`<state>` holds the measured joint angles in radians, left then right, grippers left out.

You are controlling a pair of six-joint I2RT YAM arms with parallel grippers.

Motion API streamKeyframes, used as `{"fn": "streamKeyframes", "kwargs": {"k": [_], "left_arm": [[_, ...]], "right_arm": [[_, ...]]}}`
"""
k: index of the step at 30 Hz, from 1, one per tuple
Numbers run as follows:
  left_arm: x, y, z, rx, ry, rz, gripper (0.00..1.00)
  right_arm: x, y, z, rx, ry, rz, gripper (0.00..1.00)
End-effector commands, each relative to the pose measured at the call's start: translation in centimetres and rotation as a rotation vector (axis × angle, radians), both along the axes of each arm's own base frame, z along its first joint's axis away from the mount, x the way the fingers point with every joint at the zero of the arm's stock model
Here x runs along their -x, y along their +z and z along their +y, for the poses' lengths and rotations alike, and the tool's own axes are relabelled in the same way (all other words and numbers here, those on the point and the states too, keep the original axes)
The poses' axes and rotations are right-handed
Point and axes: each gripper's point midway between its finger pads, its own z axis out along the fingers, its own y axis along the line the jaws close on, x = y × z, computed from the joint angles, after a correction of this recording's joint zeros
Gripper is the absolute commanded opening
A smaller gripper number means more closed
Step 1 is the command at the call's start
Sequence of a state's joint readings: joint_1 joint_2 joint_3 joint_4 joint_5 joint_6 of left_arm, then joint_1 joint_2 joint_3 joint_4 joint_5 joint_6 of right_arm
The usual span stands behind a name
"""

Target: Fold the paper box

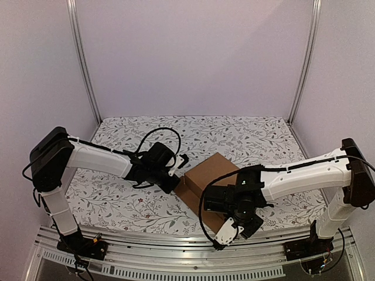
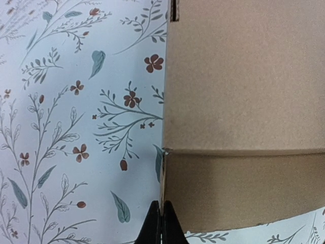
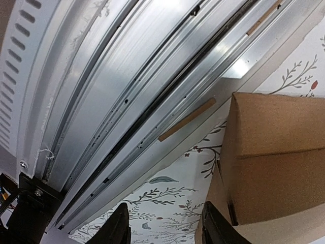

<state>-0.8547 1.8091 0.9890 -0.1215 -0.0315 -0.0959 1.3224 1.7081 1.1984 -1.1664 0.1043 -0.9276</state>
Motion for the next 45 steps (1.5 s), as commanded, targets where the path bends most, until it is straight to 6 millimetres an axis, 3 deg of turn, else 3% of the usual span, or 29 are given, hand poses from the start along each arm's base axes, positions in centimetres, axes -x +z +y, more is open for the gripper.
{"fn": "streamKeyframes", "kwargs": {"k": [1,5,13,20,26,32,37,40,42,45], "left_arm": [[0.1,-1.4,1.2,-0.046,0.002,0.044,0.00],[0.1,-1.4,1.1,-0.046,-0.003,0.048,0.00],[0.2,-1.1,1.1,-0.061,-0.014,0.061,0.00],[0.2,-1.1,1.1,-0.073,-0.019,0.067,0.00],[-0.1,-0.9,0.8,-0.076,-0.021,0.067,0.00],[-0.4,-0.7,0.5,-0.076,-0.018,0.070,0.00],[-0.5,-0.5,0.3,-0.095,-0.029,0.078,0.00],[-0.7,-0.2,0.2,-0.100,-0.035,0.074,0.00],[-0.7,-0.1,0.2,-0.103,-0.039,0.077,0.00],[-0.8,-0.2,0.1,-0.115,-0.042,0.086,0.00]], "right_arm": [[0.7,-0.1,-0.7,0.012,-0.022,0.012,0.47],[-0.4,0.5,0.3,-0.029,-0.046,-0.033,0.47],[-2.5,5.3,0.9,-0.214,-0.130,-0.003,0.52],[-8.8,6.4,0.0,-0.410,-0.393,0.058,0.57],[-14.5,4.5,-1.6,-0.467,-0.524,-0.053,0.58],[-18.6,2.4,-2.9,-0.457,-0.652,-0.142,0.61],[-19.6,0.8,-3.5,-0.421,-0.719,-0.118,0.63],[-19.5,2.0,-3.5,-0.478,-0.805,-0.003,0.66],[-18.7,3.0,-3.4,-0.516,-0.824,0.071,0.74],[-18.2,3.5,-4.5,-0.502,-0.786,0.038,0.78]]}}
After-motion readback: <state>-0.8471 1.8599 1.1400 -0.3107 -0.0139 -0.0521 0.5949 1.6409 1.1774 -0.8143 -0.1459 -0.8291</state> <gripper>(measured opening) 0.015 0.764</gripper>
